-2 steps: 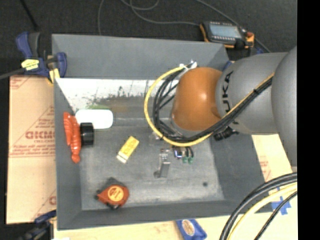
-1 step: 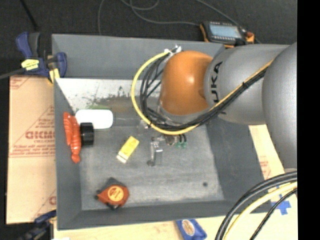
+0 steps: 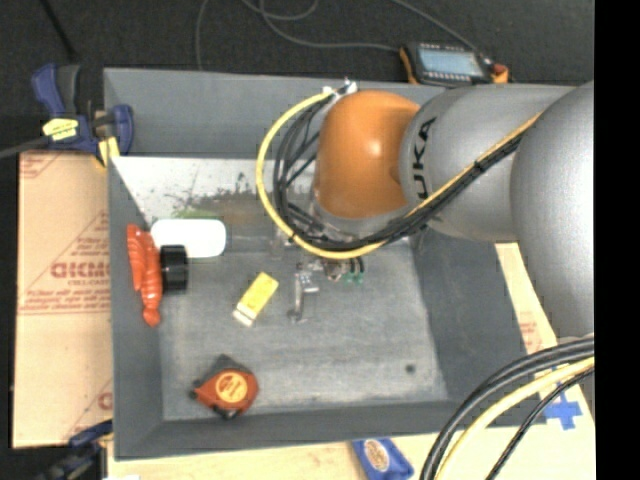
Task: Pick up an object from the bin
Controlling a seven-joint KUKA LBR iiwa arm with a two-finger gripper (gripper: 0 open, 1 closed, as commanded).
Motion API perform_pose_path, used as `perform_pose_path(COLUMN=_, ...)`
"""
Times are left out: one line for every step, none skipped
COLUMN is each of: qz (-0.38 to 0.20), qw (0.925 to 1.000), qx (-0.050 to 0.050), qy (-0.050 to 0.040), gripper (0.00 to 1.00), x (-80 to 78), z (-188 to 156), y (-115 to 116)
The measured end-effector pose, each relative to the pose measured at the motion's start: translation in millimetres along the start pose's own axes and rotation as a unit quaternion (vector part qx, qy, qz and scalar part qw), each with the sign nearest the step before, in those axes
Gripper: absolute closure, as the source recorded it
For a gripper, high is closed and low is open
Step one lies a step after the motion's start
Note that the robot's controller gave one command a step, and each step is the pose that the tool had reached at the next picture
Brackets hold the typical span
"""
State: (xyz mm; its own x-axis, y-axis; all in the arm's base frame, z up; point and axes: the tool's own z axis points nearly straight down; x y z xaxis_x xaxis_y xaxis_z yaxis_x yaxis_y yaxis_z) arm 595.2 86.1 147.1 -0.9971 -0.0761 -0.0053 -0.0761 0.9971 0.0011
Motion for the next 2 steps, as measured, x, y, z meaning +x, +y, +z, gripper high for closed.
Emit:
perform_pose_path(qz=-0.115, qw=0.9933, qx=0.001, qy=0.0, gripper=0.0, x=-20.8, z=56, y=9)
perform_pose_path(qz=-0.117, qw=0.9931, qx=0.0, qy=0.0025, gripper=1.0, x=-21.2, z=76, y=12)
